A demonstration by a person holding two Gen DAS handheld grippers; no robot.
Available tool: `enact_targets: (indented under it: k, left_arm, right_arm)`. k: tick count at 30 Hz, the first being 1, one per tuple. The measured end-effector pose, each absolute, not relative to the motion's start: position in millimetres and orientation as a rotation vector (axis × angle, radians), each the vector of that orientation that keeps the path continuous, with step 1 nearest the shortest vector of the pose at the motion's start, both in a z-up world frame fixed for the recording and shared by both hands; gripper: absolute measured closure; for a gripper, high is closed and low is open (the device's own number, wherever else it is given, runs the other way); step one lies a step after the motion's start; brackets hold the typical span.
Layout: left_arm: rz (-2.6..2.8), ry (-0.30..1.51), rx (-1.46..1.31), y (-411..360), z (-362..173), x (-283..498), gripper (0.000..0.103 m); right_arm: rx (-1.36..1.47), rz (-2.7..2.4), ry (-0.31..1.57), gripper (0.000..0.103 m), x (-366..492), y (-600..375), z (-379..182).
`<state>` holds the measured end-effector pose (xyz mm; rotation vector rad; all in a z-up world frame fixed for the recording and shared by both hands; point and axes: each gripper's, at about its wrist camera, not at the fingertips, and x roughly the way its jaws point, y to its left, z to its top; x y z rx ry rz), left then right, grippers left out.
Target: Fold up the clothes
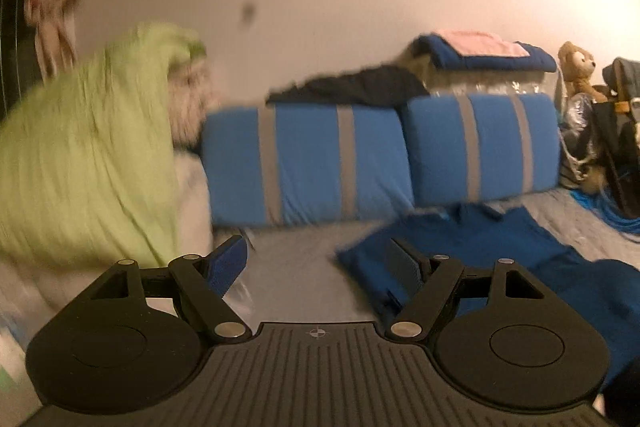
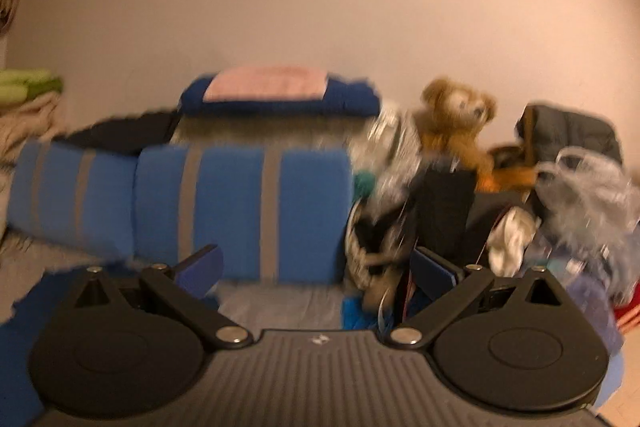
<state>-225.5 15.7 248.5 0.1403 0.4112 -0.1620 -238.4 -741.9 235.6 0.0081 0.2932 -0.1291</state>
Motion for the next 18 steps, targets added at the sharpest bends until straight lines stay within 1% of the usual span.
enact_targets:
  k: [5, 10, 14, 18]
  left_arm:
    - [-0.203, 0.52, 0.032, 18, 197, -218, 0.026]
    - [-0.278, 0.612, -0.068, 19, 159, -208, 0.027]
    - [-0.325, 0.662, -0.124, 21, 135, -204, 0.027]
    - [-0.351, 0.676, -0.163, 20, 121, -204, 0.027]
  right_arm:
    - [0.01, -0.067, 0.38, 0.0, -249, -736, 188]
    - [-0.008, -0.042, 0.473, 0.0, -254, -724, 148]
    - [0.049, 0.012, 0.509, 0.0, -255, -721, 126]
    - [0.107, 0.088, 0.549, 0.0, -254, -716, 102]
